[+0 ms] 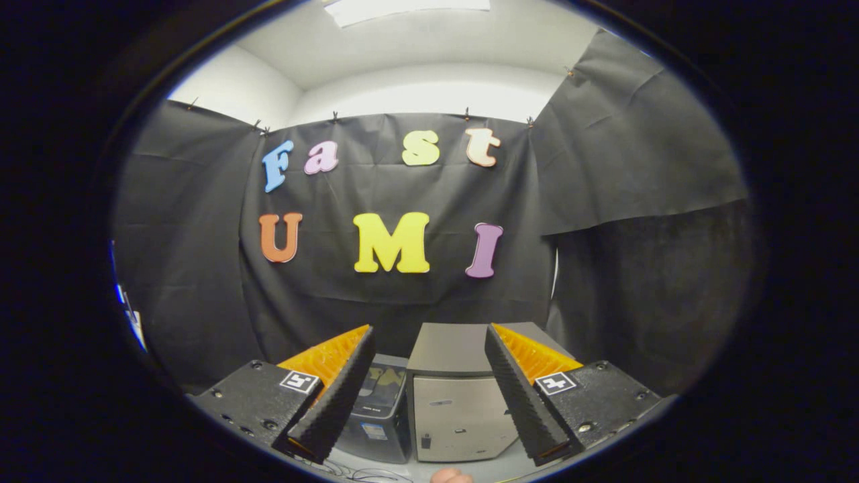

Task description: Put the clothes into the washing machine and then close the washing machine lid.

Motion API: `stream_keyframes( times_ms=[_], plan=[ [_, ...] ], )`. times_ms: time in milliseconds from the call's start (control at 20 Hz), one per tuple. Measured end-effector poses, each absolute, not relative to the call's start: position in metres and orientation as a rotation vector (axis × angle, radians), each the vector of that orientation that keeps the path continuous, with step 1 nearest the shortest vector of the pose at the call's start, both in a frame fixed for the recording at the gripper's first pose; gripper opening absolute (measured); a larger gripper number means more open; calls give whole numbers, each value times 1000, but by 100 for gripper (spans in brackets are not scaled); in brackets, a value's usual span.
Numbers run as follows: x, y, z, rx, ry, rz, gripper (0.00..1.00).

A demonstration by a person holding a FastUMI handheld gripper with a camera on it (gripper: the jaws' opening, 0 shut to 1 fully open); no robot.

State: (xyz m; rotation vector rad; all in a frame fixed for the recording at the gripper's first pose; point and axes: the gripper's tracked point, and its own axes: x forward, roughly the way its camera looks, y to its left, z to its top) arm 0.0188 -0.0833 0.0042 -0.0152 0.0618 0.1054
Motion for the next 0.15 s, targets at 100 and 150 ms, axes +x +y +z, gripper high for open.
stream_keyframes(
  times_ms=[100,150],
  plan=[
    [17,-85,5,-4,65,102,100],
    [16,-84,5,2,67,101,100]
  ],
)
